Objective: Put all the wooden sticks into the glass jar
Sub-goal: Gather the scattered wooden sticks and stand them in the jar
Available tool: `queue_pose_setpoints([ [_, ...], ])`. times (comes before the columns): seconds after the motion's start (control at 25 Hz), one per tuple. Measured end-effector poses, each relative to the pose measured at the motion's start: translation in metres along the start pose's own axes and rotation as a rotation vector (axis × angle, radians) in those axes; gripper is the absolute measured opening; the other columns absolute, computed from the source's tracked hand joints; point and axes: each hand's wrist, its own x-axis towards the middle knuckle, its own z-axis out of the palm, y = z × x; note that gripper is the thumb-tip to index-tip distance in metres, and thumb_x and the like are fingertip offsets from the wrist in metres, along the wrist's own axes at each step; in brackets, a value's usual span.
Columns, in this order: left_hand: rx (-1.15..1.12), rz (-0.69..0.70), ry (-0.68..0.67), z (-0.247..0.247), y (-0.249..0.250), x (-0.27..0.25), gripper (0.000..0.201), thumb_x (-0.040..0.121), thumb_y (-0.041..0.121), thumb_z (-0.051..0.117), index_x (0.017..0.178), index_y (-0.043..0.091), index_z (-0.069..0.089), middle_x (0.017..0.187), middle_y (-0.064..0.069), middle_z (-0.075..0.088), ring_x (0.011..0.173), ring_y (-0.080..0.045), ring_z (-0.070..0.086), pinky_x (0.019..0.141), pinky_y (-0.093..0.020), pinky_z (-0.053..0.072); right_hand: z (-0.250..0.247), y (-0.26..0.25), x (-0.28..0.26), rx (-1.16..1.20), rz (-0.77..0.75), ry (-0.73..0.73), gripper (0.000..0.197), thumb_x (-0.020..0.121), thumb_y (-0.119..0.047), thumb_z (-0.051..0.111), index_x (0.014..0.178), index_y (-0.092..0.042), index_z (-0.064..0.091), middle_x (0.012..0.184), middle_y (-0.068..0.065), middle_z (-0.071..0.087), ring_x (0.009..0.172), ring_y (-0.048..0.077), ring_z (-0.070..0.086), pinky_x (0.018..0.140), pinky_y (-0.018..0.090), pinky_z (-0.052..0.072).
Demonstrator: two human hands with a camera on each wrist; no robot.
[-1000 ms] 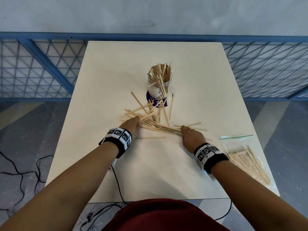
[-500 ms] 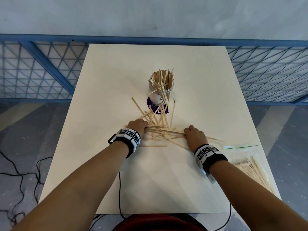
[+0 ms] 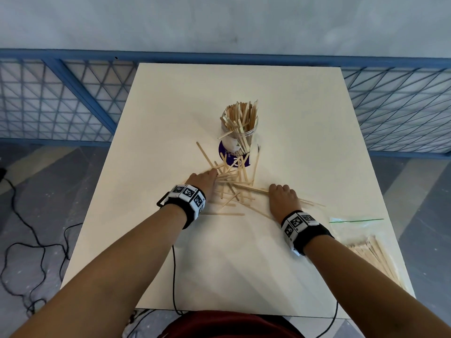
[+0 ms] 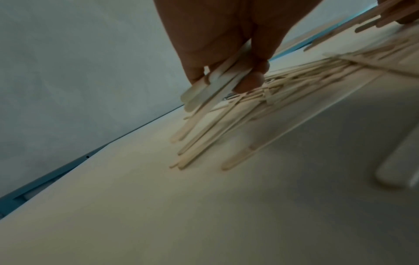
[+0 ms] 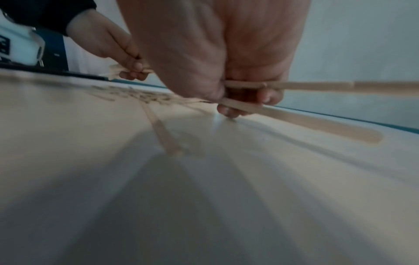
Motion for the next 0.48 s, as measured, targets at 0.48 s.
queue_pose_setpoints([
  [0.48, -0.628, -0.048, 0.393, -0.034, 0.019, -0.005, 0.029, 0.099, 0.024, 0.031, 0.098, 0.003, 0.050, 0.084, -0.013, 0.058, 0.072, -0.022, 0.051, 0.066, -0.028, 0.036, -0.044, 0.006, -0.001, 0.282, -0.023, -0.014, 0.021, 0.093, -0.008, 0.027, 0.108, -0.006, 0.043, 0.104, 0.017, 0.062, 0.092, 0.035, 0.060, 0.072, 0.037, 0.044],
])
